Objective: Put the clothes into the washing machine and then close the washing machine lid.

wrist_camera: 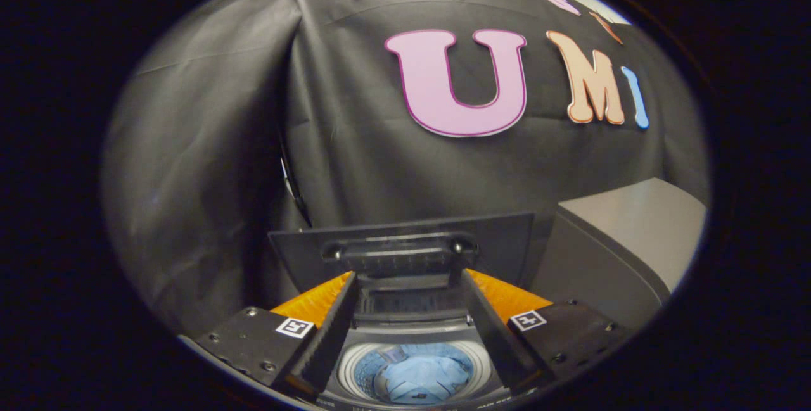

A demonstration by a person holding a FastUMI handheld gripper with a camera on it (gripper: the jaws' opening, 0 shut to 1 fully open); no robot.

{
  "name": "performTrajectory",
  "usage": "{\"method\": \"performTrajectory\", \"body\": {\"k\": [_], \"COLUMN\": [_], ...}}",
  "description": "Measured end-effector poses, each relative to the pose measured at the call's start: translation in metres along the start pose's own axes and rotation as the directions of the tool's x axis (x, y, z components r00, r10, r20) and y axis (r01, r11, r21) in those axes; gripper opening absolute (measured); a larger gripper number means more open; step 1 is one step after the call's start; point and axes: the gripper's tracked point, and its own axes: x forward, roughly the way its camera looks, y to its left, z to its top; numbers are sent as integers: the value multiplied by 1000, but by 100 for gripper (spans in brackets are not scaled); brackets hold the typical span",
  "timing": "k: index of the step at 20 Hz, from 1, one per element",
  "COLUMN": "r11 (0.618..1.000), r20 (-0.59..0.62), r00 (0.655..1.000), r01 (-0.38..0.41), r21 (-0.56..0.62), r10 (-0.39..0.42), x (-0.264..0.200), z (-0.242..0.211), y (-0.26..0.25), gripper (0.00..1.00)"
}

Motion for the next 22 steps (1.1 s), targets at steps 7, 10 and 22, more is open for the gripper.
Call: {"method": "performTrajectory", "body": {"k": [7,10,22], "r11": [998,1000,996], "r20": [82,126,143], "r00": [996,992,990], "r01": [-28,-8,24], "r21": [55,-2,-85], "r10": [23,8,-12], "x": [55,76,130], "z": [41,49,31], "y": [16,24,18], "gripper": [97,97,97]}}
